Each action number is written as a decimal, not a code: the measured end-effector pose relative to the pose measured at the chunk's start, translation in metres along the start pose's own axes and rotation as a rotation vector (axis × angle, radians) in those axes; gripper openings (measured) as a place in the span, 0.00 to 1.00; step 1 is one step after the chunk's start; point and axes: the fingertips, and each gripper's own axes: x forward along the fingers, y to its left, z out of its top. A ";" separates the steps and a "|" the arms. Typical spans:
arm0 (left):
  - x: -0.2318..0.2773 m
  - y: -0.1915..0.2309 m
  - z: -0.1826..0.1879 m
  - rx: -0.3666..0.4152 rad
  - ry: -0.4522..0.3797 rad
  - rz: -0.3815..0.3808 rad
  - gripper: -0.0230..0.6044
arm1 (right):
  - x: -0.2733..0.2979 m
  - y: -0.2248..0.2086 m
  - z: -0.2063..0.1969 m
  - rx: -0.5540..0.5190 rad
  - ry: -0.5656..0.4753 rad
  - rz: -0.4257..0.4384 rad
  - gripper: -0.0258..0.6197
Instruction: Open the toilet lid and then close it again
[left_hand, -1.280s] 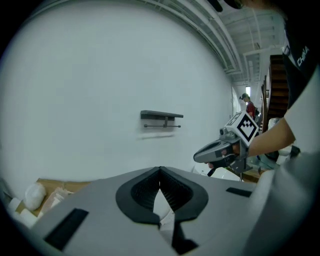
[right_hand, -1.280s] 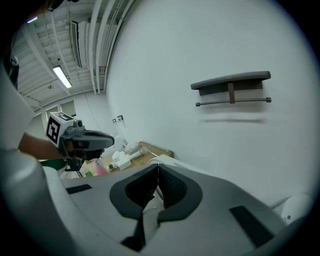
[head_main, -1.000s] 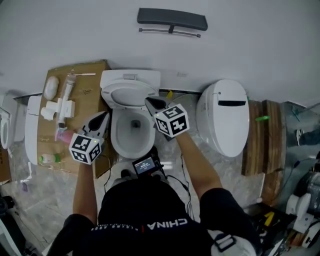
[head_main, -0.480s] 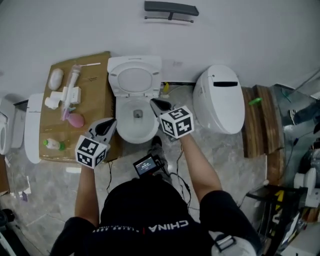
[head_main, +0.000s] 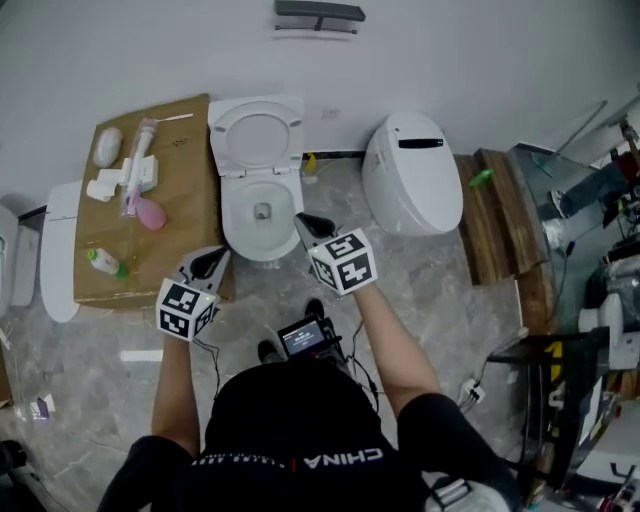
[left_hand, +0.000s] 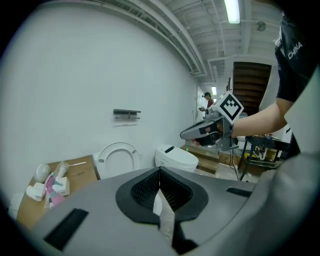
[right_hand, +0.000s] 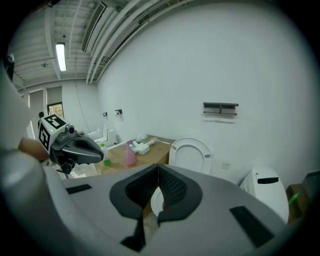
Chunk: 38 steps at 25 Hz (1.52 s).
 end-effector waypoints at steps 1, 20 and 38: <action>-0.002 -0.008 -0.003 0.003 0.007 0.002 0.05 | -0.008 0.004 -0.004 -0.017 0.010 0.001 0.06; 0.017 -0.125 0.004 0.115 0.039 0.110 0.05 | -0.096 0.016 -0.065 -0.141 -0.001 0.056 0.06; 0.012 -0.116 -0.002 0.047 0.005 0.026 0.05 | -0.085 0.029 -0.054 -0.104 -0.002 0.016 0.06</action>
